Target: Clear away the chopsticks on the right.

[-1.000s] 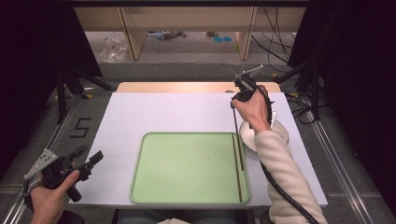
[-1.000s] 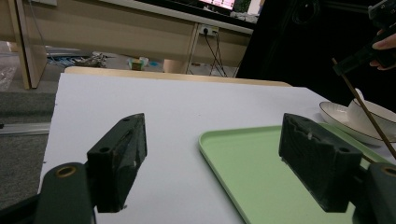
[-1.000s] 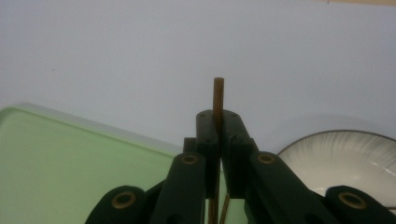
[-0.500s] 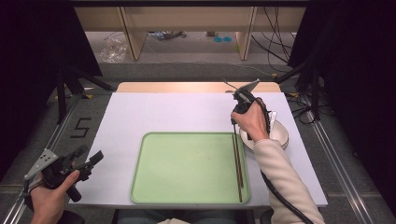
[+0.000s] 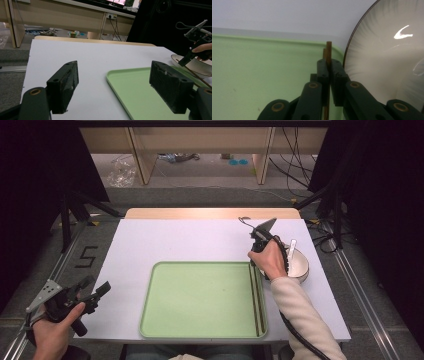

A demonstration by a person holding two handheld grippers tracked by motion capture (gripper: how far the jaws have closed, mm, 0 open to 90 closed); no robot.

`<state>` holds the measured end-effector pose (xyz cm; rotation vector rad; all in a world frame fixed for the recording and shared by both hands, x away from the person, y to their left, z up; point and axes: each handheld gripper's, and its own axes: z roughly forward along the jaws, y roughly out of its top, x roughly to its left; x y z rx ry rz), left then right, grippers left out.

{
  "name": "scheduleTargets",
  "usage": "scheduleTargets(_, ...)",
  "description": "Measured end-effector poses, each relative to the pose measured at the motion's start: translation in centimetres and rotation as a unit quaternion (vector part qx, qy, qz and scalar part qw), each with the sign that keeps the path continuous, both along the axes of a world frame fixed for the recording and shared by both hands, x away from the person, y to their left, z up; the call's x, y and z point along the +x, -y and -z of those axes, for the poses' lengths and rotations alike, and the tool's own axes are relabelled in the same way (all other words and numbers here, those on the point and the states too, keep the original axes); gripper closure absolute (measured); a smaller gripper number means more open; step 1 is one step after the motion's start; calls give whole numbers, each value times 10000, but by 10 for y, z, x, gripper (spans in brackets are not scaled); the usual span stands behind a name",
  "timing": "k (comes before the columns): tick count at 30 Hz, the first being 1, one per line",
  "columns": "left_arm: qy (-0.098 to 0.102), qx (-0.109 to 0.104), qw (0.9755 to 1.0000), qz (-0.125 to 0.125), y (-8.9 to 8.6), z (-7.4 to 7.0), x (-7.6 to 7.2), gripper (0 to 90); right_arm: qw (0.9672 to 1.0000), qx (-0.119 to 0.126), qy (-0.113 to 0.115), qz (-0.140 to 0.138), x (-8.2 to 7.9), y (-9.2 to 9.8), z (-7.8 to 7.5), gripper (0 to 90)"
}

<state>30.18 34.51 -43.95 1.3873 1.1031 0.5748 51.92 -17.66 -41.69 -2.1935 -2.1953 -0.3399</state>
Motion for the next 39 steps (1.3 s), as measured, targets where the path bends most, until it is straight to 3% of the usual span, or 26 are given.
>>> scheduleTargets(3,-10,-4,10000,-8,0,0,0,233,10000,-30,15,61,-1,0,7,877)
scheduleTargets(5,-7,-10,10000,-7,0,0,0,233,9999,-135,-56,-76,-1,1,9,876)
scheduleTargets(6,2,-7,10000,-1,0,0,0,233,9999,-74,-83,112,-1,-3,10,876)
scheduleTargets(7,-23,14,10000,-10,0,0,0,233,9997,-180,-89,-159,-2,1,12,876)
scheduleTargets(8,-79,13,10000,-53,0,-1,-1,233,9999,-76,-108,84,-1,-4,12,876)
scheduleTargets(10,-78,13,10000,-43,0,-1,-1,233,9999,-103,-114,79,-1,-5,15,875)
scheduleTargets(12,-1,13,10000,6,0,0,0,233,9995,-227,-174,-120,-2,-3,17,875)
scheduleTargets(15,2,-1,10000,5,0,0,0,233,9996,-187,-193,65,-1,-7,19,872)
scheduleTargets(16,-56,38,10000,-15,0,-1,-1,233,9995,-245,-174,-40,-1,-6,20,871)
scheduleTargets(17,7,-26,10000,-1,0,0,0,233,9993,-280,-149,-209,-2,-4,22,870)
scheduleTargets(18,3,9,10000,11,0,0,0,233,9996,-181,-199,41,-1,-8,21,870)
scheduleTargets(21,3,-2,10000,8,0,0,0,233,9990,-340,-247,-137,-2,-7,22,867)
scheduleTargets(24,0,-3,10000,6,0,0,0,233,9990,-347,-230,-188,-2,-7,23,865)
scheduleTargets(25,4,0,10000,8,0,0,0,233,9995,-258,-203,-11,-1,-10,23,864)
scheduleTargets(28,0,-9,10000,2,0,0,0,233,9993,-325,-197,-56,-2,-11,23,845)
scheduleTargets(31,-4,-15,10000,-7,0,0,0,233,9987,-388,-193,-281,-4,-10,22,837)
scheduleTargets(33,-1,-4,10000,1,0,0,0,233,9987,-395,-175,-257,-4,-11,21,829)
scheduleTargets(35,2,-2,10000,3,0,0,0,233,9994,-288,-81,-144,-4,-13,20,810)
scheduleTargets(39,-33,14,10000,-12,0,0,0,233,9988,-235,152,-410,-8,-12,17,761)
